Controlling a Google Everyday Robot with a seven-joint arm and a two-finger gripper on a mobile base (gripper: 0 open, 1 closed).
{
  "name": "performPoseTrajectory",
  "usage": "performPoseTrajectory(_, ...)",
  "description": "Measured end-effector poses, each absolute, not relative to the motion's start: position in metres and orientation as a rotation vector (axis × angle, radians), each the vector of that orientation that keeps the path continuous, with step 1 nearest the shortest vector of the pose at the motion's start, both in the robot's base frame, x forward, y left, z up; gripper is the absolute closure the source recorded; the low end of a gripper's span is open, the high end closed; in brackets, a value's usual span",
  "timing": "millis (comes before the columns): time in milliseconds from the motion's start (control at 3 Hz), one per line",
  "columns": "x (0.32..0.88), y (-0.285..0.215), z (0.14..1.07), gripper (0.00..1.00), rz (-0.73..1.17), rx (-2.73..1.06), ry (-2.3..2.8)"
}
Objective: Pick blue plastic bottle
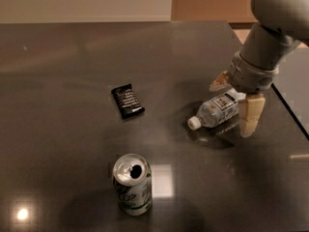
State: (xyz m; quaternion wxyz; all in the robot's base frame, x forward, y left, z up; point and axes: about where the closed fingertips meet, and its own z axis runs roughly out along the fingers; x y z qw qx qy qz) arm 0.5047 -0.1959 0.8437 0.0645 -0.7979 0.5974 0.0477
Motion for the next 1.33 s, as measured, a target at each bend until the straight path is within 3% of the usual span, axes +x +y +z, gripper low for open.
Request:
performPoseTrajectory(1000, 0.489, -0.181, 0.871, 0.85, 0.104, -2.407, 1.793)
performPoseTrajectory(1333, 0.485, -0.173, 0.903, 1.00, 0.076, -2.374, 1.774)
